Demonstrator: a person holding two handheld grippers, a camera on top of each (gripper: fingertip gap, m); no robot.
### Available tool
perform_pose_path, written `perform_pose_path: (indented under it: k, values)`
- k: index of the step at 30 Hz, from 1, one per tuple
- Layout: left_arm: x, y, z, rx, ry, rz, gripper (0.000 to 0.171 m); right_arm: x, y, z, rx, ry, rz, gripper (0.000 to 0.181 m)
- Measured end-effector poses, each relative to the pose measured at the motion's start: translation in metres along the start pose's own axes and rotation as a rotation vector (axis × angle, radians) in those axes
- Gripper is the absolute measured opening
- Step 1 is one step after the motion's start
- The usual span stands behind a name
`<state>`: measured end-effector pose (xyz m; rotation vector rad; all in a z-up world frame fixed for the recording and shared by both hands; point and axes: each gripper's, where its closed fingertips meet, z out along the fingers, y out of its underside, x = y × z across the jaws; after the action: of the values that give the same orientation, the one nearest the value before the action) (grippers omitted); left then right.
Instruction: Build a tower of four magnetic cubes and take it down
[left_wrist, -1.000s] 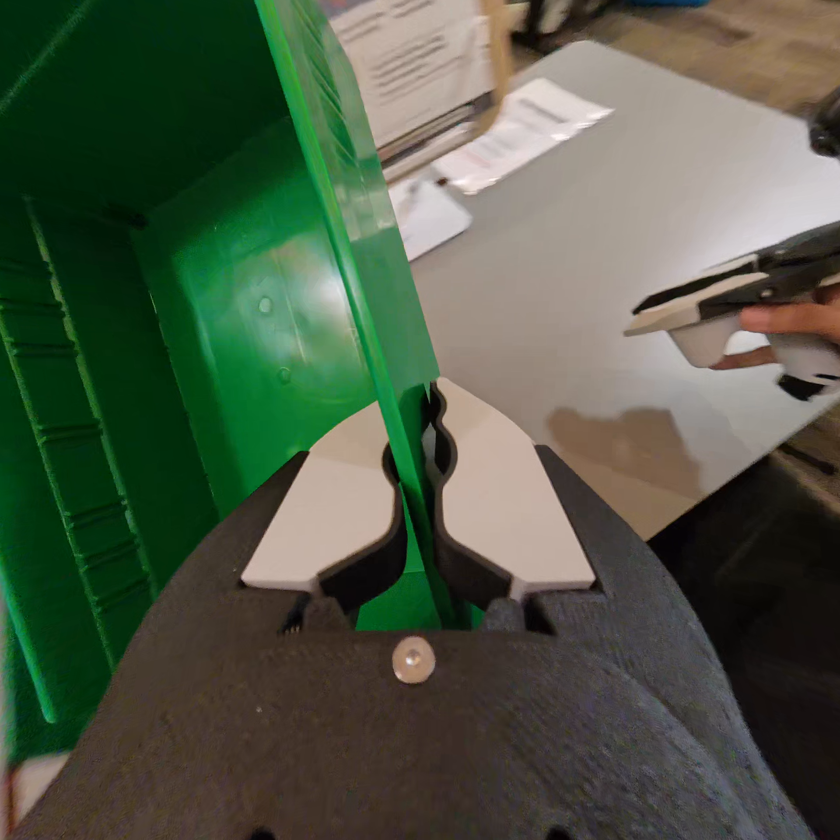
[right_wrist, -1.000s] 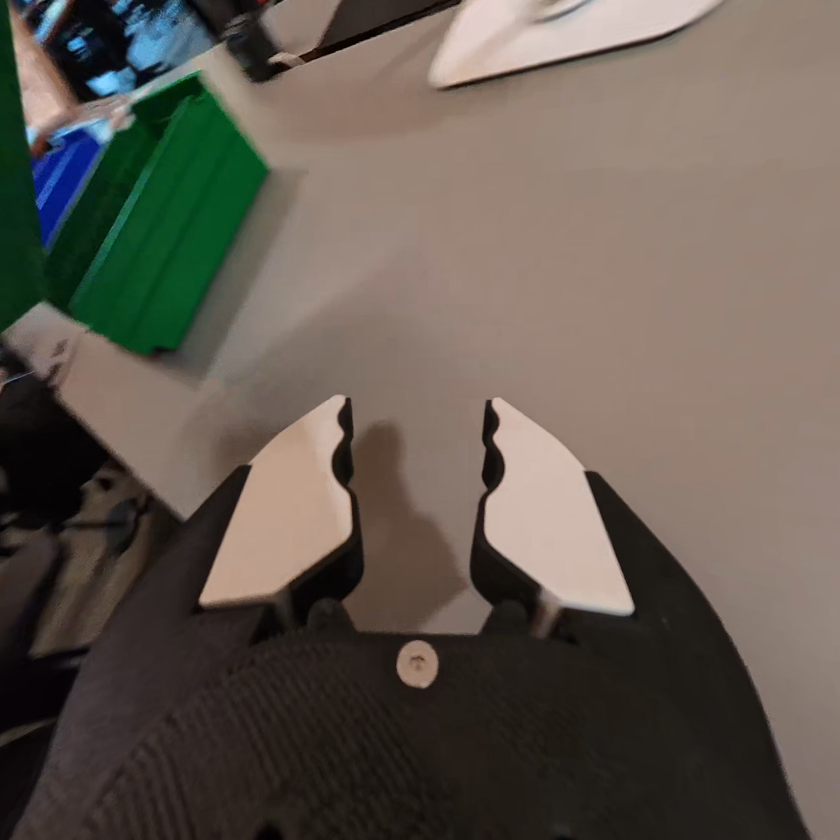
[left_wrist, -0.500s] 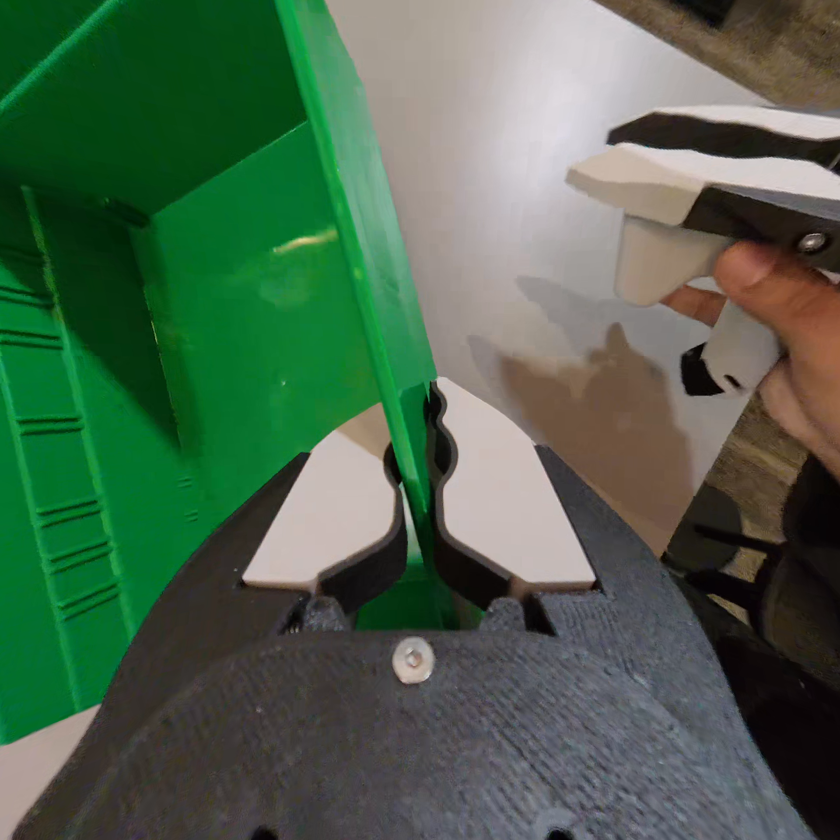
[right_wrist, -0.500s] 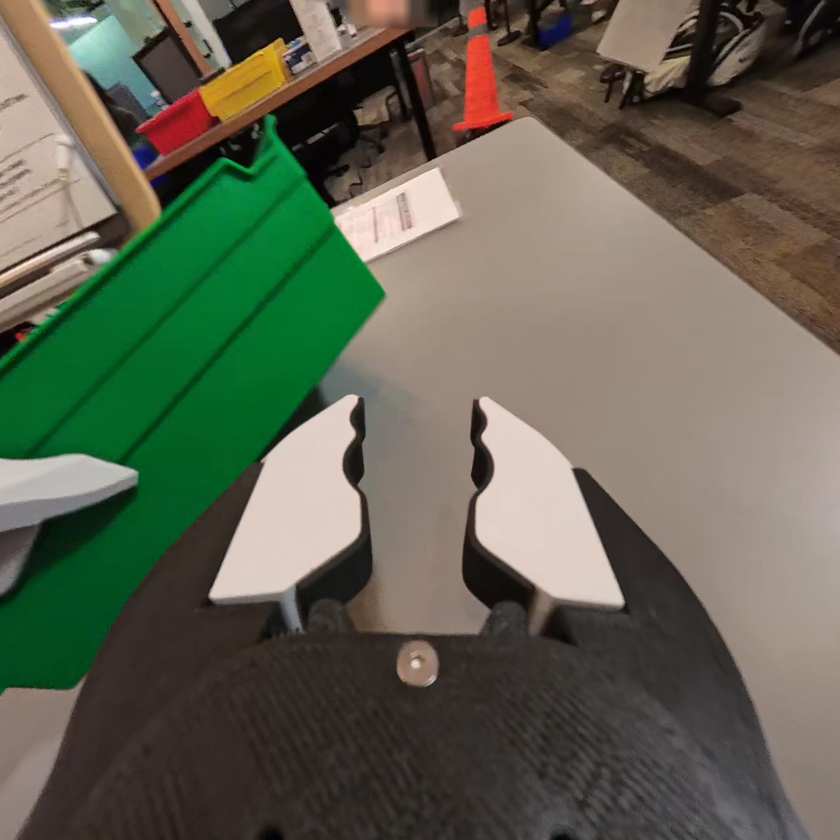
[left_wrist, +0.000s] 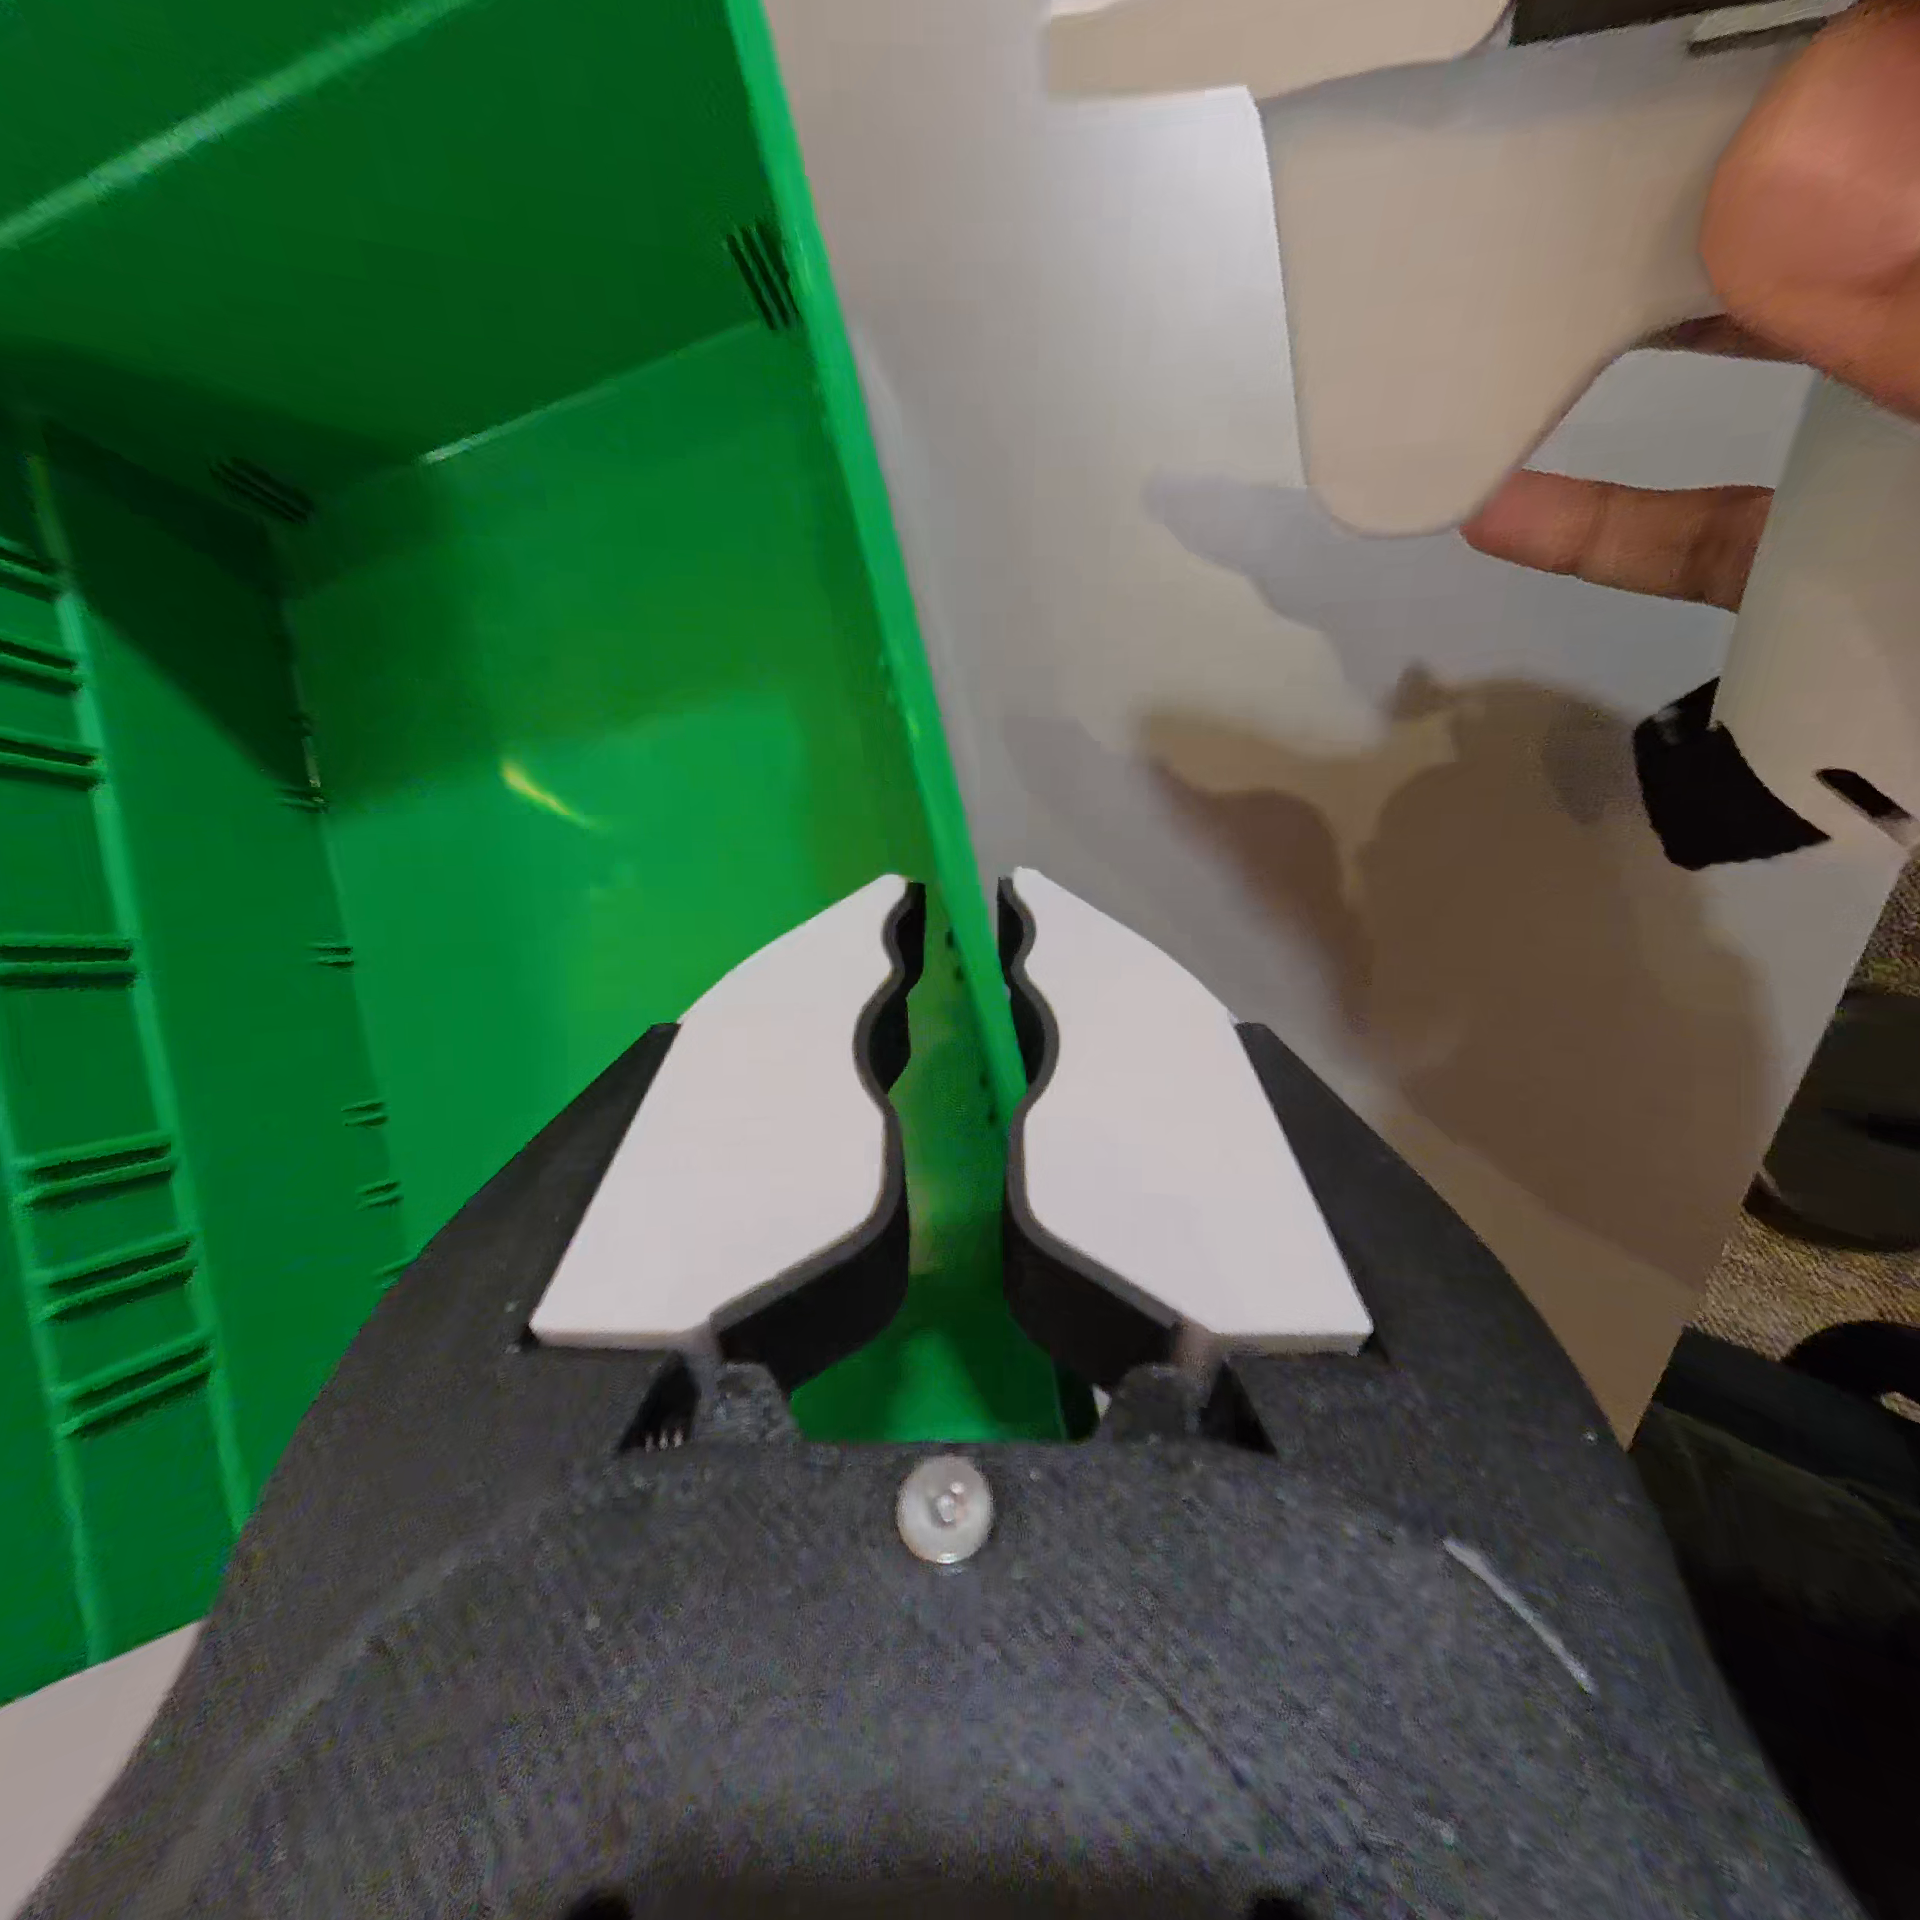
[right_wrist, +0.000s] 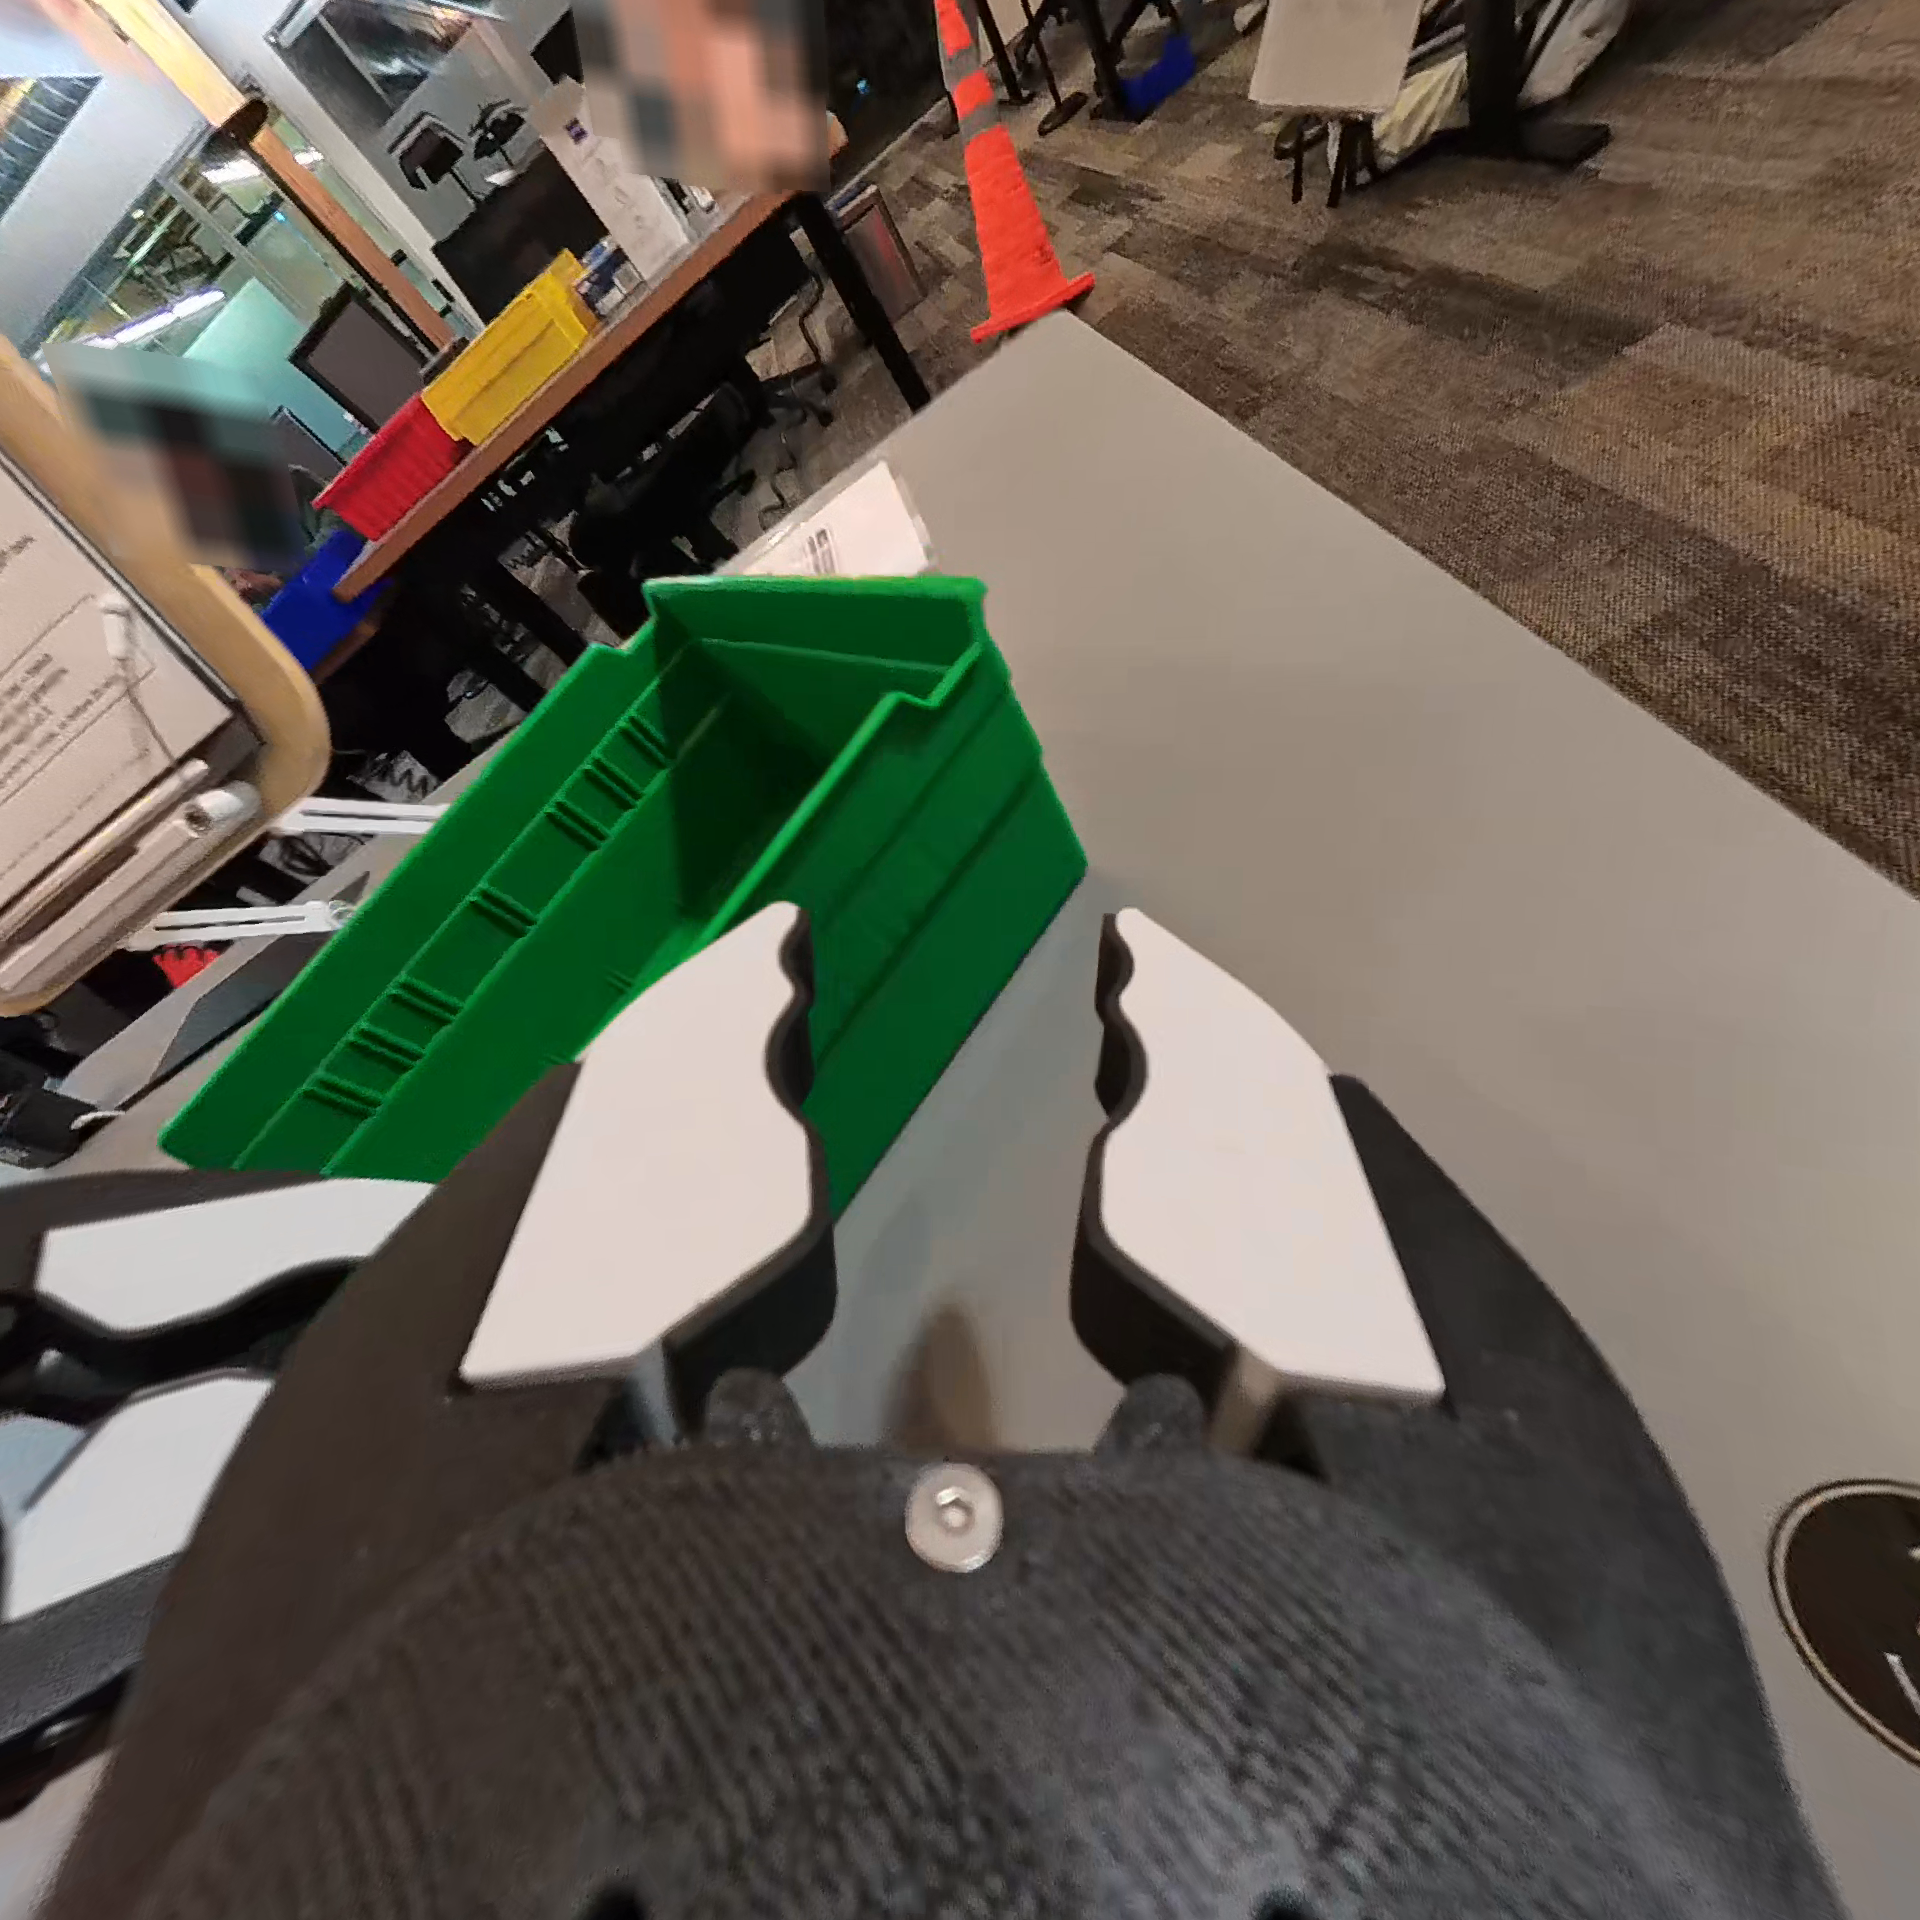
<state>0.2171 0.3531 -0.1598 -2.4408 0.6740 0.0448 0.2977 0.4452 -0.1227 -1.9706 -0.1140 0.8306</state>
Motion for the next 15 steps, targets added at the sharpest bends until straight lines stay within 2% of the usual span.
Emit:
perform_pose_path:
  k: [5, 8, 11, 15]
  values:
    - [0.0, 0.006, -0.05, 0.14, 0.083, -0.049, 0.024, -0.028, -0.008, -0.009, 0.045, -0.006, -0.149, 0.058]
    - [-0.019, 0.024, -0.098, 0.247, 0.031, -0.057, 0.025, -0.065, 0.004, -0.023, 0.031, -0.057, -0.248, 0.066]
    - [-0.047, 0.077, -0.146, 0.277, -0.073, -0.088, 0.028, -0.113, 0.035, -0.042, -0.012, -0.104, -0.359, 0.076]
    - [-0.08, 0.179, -0.193, 0.284, -0.16, -0.234, 0.028, -0.17, 0.092, -0.045, -0.088, -0.138, -0.47, 0.076]
